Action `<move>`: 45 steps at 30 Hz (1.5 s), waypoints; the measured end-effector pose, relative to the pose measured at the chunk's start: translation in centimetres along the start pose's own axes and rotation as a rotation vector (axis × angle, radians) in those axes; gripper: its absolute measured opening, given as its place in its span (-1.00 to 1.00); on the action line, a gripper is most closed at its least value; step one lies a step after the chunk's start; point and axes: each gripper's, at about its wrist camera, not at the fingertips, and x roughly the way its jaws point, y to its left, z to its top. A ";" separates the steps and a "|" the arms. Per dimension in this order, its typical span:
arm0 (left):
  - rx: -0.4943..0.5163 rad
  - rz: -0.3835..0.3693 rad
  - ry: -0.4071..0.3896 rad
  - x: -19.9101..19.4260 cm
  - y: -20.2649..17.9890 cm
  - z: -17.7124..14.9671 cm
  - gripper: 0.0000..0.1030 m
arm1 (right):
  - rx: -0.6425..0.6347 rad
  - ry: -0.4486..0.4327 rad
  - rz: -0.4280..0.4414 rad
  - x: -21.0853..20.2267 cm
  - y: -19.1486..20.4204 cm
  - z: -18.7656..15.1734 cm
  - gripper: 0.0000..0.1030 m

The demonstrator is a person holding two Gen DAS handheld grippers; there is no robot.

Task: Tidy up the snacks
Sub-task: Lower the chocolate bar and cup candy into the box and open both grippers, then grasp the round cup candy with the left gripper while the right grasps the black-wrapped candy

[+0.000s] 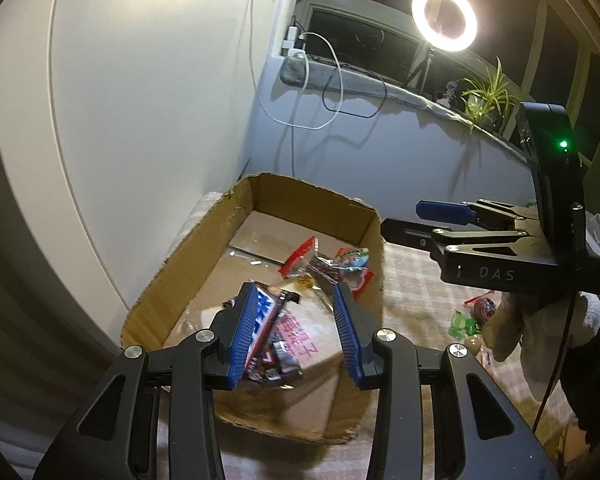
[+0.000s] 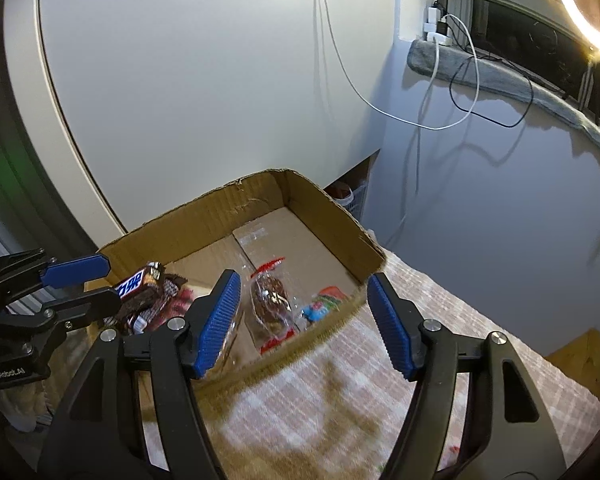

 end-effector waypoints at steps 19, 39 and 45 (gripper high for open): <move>0.109 -0.098 0.039 -0.2 -8.3 -2.7 0.08 | 0.137 -0.003 -0.113 -9.9 -8.0 -9.5 0.65; 0.165 -0.251 0.185 5.3 -17.1 -5.9 -0.30 | 0.361 0.076 -0.191 -16.0 -18.1 -21.5 0.35; 0.193 -0.252 0.229 7.3 -18.5 -6.4 -0.31 | 0.416 0.135 -0.192 -14.4 -19.0 -23.6 0.34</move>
